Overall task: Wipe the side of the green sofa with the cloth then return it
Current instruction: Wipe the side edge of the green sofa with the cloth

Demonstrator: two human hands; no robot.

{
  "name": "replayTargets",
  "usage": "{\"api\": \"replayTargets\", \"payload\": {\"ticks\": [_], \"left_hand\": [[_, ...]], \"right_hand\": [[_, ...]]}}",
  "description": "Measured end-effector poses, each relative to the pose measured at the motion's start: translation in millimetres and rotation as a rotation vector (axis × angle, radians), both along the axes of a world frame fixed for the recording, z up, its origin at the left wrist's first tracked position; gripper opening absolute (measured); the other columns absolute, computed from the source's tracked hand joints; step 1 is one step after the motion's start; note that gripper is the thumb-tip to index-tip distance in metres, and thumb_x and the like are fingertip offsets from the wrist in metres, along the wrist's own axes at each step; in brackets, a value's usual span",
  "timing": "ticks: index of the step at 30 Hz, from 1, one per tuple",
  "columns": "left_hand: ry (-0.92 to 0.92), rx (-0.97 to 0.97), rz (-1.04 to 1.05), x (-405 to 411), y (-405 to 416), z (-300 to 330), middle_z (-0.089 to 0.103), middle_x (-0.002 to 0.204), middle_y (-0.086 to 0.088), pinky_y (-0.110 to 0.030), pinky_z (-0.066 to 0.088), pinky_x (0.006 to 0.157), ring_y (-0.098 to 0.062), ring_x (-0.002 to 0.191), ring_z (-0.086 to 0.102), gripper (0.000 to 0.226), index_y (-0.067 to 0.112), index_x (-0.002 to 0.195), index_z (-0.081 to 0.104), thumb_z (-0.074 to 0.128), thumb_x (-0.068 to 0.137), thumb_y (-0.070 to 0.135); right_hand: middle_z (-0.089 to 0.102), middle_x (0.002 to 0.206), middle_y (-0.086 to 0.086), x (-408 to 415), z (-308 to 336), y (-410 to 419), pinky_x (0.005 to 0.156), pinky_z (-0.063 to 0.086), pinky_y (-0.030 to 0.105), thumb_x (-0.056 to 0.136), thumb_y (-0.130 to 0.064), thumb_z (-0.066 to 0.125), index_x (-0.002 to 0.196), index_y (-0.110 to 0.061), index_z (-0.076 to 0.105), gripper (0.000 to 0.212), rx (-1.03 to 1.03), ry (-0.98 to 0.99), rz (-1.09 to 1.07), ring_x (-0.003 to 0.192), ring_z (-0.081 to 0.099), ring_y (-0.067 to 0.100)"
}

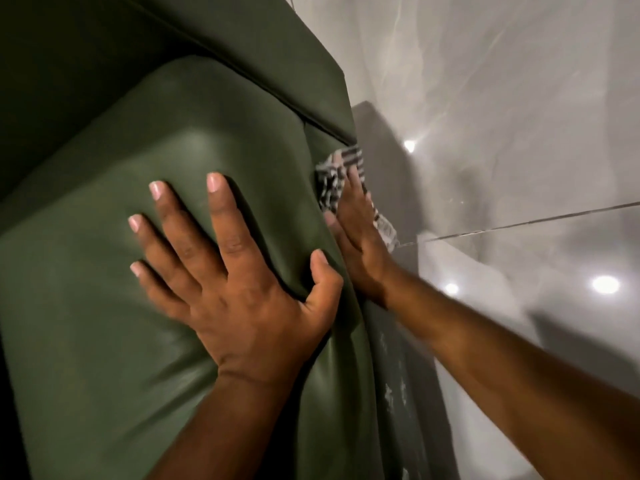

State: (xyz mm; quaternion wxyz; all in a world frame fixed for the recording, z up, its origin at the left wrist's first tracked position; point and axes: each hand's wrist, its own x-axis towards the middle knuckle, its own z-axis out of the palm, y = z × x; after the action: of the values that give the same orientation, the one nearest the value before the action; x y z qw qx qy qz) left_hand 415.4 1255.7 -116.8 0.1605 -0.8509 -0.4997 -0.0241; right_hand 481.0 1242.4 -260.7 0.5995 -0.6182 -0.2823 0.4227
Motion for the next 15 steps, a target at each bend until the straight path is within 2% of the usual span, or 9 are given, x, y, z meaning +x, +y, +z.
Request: {"api": "replayTargets", "payload": {"ticks": [2,4,6,9,12,14,15], "left_hand": [[-0.014,0.018,-0.009,0,1,-1,0.019,0.160,-0.028,-0.063,0.013,0.118,-0.048,0.148,0.015,0.101,0.013,0.155,0.016,0.049,0.074,0.064],[-0.011,0.034,-0.007,-2,3,-3,0.019,0.160,-0.027,-0.062,0.013,0.118,-0.047,0.149,0.016,0.100,0.013,0.155,0.017,0.046,0.075,0.065],[-0.004,0.027,-0.005,-2,2,-3,0.018,0.160,-0.027,-0.062,0.012,0.118,-0.047,0.149,0.014,0.100,0.013,0.155,0.016,0.048,0.075,0.065],[-0.011,-0.014,-0.002,3,-3,1,0.015,0.161,-0.026,-0.063,0.011,0.118,-0.046,0.149,0.012,0.103,0.014,0.156,0.015,0.053,0.072,0.062],[0.001,-0.020,0.003,0,-2,1,0.016,0.161,-0.026,-0.064,0.011,0.117,-0.048,0.149,0.012,0.103,0.015,0.156,0.015,0.054,0.071,0.059],[0.028,-0.004,0.009,-3,0,-1,0.015,0.161,-0.026,-0.064,0.011,0.117,-0.049,0.149,0.012,0.102,0.015,0.156,0.014,0.053,0.072,0.059],[0.035,-0.001,0.014,-4,0,-2,0.015,0.161,-0.027,-0.065,0.011,0.117,-0.049,0.149,0.012,0.102,0.016,0.156,0.013,0.053,0.072,0.059]], "right_hand": [[0.006,0.164,-0.008,19,-10,26,0.124,0.004,0.052,0.096,-0.048,0.026,0.152,-0.024,0.006,0.064,-0.010,-0.020,-0.016,0.150,-0.002,0.012],[0.016,0.163,0.004,33,-20,46,0.123,0.011,0.044,0.096,-0.045,0.029,0.152,-0.021,0.012,0.063,-0.048,0.077,-0.051,0.148,0.012,0.014],[0.028,0.160,0.005,38,-31,51,0.121,0.020,0.041,0.097,-0.048,0.029,0.150,-0.022,0.021,0.059,-0.103,0.266,-0.112,0.144,0.026,0.015],[0.040,0.153,0.006,22,-43,10,0.119,0.029,0.045,0.102,-0.042,0.028,0.148,-0.019,0.031,0.051,-0.227,0.560,-0.110,0.140,0.038,0.021],[0.054,0.139,0.010,-25,-24,-52,0.112,0.040,0.037,0.103,-0.030,0.033,0.137,-0.012,0.046,0.040,-0.318,0.637,-0.159,0.127,0.052,0.024],[0.055,0.137,0.011,-45,-7,-72,0.107,0.043,0.028,0.101,-0.030,0.043,0.133,-0.018,0.047,0.035,-0.324,0.676,-0.217,0.121,0.055,0.020],[0.053,0.139,0.009,-50,3,-75,0.108,0.041,0.028,0.097,-0.036,0.047,0.134,-0.022,0.044,0.040,-0.308,0.686,-0.206,0.125,0.053,0.021]]}}
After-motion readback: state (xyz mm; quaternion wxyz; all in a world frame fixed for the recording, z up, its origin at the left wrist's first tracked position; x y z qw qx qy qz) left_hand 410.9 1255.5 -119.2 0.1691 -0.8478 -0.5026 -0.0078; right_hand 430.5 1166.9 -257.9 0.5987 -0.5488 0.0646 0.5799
